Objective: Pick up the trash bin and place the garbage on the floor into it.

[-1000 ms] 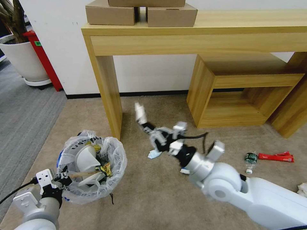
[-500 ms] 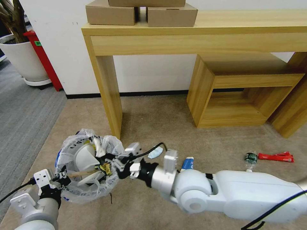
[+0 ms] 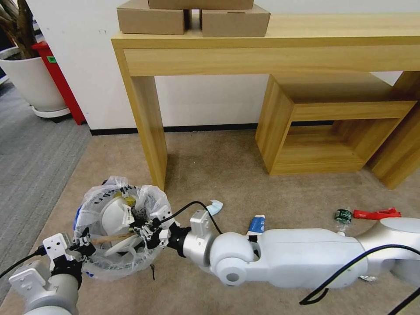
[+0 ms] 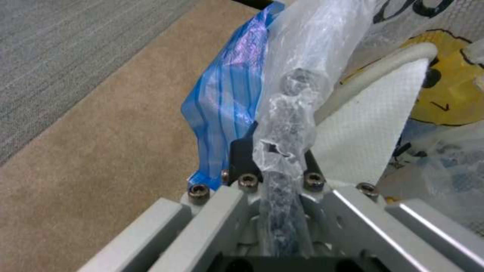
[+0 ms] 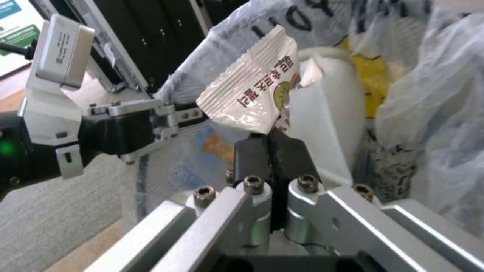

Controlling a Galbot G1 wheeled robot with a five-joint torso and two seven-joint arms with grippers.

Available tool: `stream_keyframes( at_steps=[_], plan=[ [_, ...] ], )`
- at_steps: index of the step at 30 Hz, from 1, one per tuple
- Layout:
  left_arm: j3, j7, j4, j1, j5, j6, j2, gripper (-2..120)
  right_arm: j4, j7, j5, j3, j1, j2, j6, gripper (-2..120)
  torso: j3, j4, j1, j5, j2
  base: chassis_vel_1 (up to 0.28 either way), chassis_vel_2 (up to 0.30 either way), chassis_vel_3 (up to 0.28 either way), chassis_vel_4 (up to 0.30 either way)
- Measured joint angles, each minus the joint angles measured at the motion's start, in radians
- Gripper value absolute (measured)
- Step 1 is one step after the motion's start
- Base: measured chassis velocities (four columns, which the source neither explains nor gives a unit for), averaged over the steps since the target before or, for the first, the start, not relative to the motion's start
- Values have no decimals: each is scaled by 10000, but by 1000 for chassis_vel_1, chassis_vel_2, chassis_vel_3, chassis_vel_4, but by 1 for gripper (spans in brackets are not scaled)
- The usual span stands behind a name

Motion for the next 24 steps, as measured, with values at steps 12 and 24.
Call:
stream_keyframes(
  at_steps=[12, 24],
  plan=[
    [14, 17, 53, 24, 47, -71, 1, 0, -138, 330, -158, -45, -106, 240, -174, 28, 0, 0, 0, 1, 0, 0, 0, 0, 0],
    [23, 20, 226, -73, 43, -95, 49, 0, 76, 289, -290, 161, -221, -100, -139, 71, 0, 0, 0, 1, 0, 0, 0, 0, 0]
  ],
)
